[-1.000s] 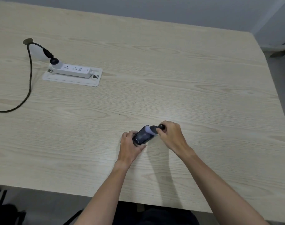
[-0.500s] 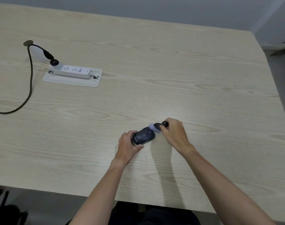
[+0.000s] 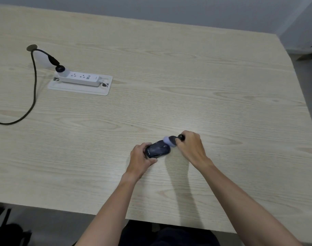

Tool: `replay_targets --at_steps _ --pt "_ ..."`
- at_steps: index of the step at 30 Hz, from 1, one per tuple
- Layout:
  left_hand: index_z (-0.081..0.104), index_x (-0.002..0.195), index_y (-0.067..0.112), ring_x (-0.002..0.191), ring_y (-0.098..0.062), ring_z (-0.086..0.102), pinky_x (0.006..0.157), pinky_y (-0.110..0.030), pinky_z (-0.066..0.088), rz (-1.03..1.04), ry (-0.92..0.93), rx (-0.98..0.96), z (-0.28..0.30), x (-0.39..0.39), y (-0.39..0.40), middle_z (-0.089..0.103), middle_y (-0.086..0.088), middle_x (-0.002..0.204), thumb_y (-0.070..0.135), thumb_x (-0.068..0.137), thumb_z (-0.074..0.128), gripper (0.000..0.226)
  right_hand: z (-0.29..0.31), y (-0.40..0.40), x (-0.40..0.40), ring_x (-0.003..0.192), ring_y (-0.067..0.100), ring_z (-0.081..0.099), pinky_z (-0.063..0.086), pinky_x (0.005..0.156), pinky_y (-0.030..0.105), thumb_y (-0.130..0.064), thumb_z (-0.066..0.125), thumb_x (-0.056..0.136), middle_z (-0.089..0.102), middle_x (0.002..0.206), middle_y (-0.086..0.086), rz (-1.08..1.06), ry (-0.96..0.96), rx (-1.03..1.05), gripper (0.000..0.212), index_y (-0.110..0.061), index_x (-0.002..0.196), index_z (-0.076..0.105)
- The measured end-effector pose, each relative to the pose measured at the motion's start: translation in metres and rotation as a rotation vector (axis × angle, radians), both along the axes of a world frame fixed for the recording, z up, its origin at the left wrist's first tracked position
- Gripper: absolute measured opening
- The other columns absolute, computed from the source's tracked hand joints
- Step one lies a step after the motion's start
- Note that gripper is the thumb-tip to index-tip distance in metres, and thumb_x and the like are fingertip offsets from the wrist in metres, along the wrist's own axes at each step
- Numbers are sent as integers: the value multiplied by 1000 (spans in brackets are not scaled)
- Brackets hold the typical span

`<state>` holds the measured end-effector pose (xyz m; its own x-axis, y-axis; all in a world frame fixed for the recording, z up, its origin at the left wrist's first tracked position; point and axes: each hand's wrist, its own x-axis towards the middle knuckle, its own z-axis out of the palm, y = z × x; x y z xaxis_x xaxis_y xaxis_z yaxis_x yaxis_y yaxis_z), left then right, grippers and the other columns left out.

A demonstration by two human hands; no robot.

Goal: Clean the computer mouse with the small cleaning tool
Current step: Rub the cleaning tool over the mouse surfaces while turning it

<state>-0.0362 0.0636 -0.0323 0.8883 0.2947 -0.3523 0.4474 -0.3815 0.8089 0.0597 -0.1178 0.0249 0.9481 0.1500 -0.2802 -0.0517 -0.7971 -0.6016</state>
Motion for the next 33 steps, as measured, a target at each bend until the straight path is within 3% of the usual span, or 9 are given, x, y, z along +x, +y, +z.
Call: replay_targets --at_steps 5,8,10,15,18,21,25,30,33 --pt "66 119 26 99 -15 58 86 -22 48 8 14 -19 3 2 0 57 10 102 10 64 91 62 3 -10 -9 52 12 37 33 52 27 -17 69 84 45 55 1 -99 77 148 33 6 66 54" --pt "66 119 24 99 -10 58 79 -11 43 8 30 -24 4 2 -1 58 8 103 9 65 91 61 -4 -17 -20 56 19 53 40 53 30 -21 68 86 60 59 4 -53 69 46 27 1 70 63" --pt "66 119 20 95 -4 59 75 -6 42 12 45 -39 6 3 -1 59 12 101 7 66 91 60 -7 -23 -21 57 23 53 37 50 31 -22 66 88 63 63 11 -84 -3 -38 29 -1 68 61" --pt "65 124 16 98 -8 63 77 -11 45 22 60 -36 5 3 -1 65 4 108 15 64 92 65 -6 -15 -25 62 22 58 42 55 31 -26 69 87 63 62 6 -9 0 94 29 -4 68 64" --pt "66 120 18 99 -10 64 78 -12 45 23 57 -36 5 4 -2 67 4 106 18 64 92 62 -6 -15 -24 66 19 60 39 52 27 -26 66 91 65 70 1 -33 -47 2 23 -9 76 66" --pt "67 112 19 88 -9 68 74 -16 49 31 55 -58 9 6 -4 71 7 95 20 65 92 54 -2 -15 -23 70 15 59 40 57 25 -26 66 91 64 74 -3 -16 -109 36 19 -12 78 65" --pt "66 108 20 75 -4 67 66 -11 50 48 33 -61 13 6 -7 71 8 88 20 65 92 50 0 -3 -32 67 16 55 43 58 30 -29 66 90 59 70 -4 183 -91 45 23 -12 74 60" --pt "69 106 21 66 -1 64 63 -11 49 32 41 -54 16 4 -6 72 8 83 29 71 88 41 2 -8 -24 71 13 57 40 59 21 -27 65 93 63 77 -5 17 -172 49 17 -14 82 62" --pt "70 98 24 61 5 62 60 -9 46 17 37 -51 19 5 -5 72 8 79 35 74 86 31 5 -6 -27 68 11 54 40 60 22 -25 66 93 59 73 -7 195 -150 87 18 -16 78 60"
